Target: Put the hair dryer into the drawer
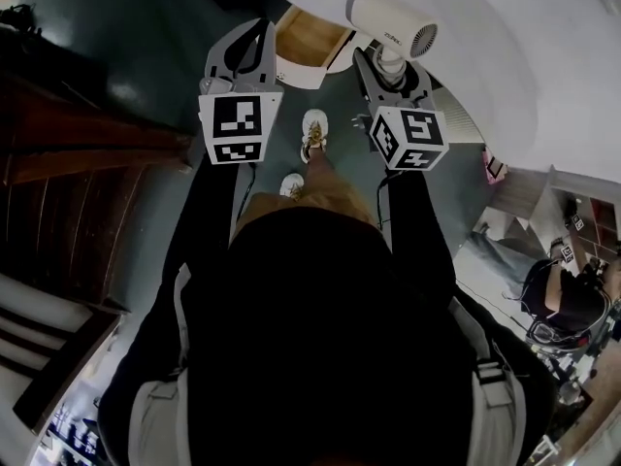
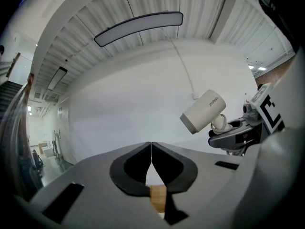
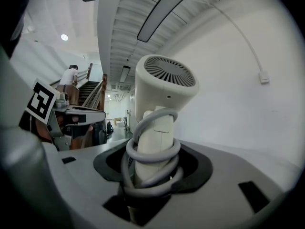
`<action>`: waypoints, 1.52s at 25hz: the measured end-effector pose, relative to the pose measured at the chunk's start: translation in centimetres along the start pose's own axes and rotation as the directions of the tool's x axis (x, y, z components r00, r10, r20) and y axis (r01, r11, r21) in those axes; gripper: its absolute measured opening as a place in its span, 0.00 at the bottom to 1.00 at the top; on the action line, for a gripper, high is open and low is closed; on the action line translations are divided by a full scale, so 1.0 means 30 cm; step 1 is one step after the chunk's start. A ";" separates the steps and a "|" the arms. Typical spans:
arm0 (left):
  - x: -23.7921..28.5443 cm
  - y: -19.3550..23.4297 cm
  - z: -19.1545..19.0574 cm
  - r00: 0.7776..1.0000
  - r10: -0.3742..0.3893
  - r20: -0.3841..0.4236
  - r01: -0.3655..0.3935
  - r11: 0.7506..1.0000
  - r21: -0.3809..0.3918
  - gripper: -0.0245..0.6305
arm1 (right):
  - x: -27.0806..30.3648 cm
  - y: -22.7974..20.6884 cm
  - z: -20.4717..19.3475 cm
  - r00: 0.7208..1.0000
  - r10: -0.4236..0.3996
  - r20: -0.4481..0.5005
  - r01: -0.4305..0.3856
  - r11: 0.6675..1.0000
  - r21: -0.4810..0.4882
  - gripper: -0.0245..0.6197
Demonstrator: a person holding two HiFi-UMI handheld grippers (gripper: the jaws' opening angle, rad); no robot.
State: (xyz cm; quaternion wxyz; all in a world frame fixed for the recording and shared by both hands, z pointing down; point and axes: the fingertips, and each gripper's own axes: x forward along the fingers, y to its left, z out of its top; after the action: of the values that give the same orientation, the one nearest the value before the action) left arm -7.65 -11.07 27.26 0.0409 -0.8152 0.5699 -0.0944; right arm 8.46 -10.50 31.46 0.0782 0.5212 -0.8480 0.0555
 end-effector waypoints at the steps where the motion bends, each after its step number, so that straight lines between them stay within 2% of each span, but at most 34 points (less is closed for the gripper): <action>1: 0.011 0.001 -0.003 1.000 0.002 -0.004 -0.002 1.000 0.001 0.06 | 0.014 -0.005 -0.002 1.000 0.006 -0.002 -0.006 1.000 0.000 0.42; 10: 0.168 0.028 -0.039 0.999 0.030 -0.017 -0.030 0.999 0.039 0.06 | 0.217 -0.065 -0.076 0.995 0.088 -0.044 -0.088 0.996 0.008 0.42; 19: 0.343 0.089 -0.154 0.992 0.076 -0.101 -0.073 0.997 0.027 0.07 | 0.448 -0.094 -0.170 0.968 0.214 -0.134 -0.215 0.977 0.010 0.42; 23: 0.400 0.112 -0.205 0.986 0.087 -0.139 -0.086 0.996 0.014 0.07 | 0.528 -0.091 -0.260 0.943 0.264 -0.204 -0.265 0.964 0.023 0.42; 28: 0.427 0.138 -0.278 0.976 0.104 -0.189 -0.107 0.994 -0.010 0.06 | 0.595 -0.062 -0.369 0.900 0.312 -0.304 -0.342 0.939 -0.048 0.42; 34: 0.429 0.174 -0.344 0.966 0.120 -0.228 -0.131 0.991 -0.034 0.06 | 0.640 -0.018 -0.488 0.836 0.349 -0.423 -0.437 0.890 -0.129 0.42; 38: 0.425 0.193 -0.394 0.958 0.129 -0.257 -0.146 0.988 -0.049 0.06 | 0.661 0.025 -0.564 0.787 0.378 -0.488 -0.499 0.854 -0.145 0.42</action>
State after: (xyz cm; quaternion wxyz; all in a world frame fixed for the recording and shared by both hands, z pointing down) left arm -11.11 -24.56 39.19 -0.0530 -0.7558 0.6288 -0.1751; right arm 0.25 -24.55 51.83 0.3227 0.2659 -0.9053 0.0749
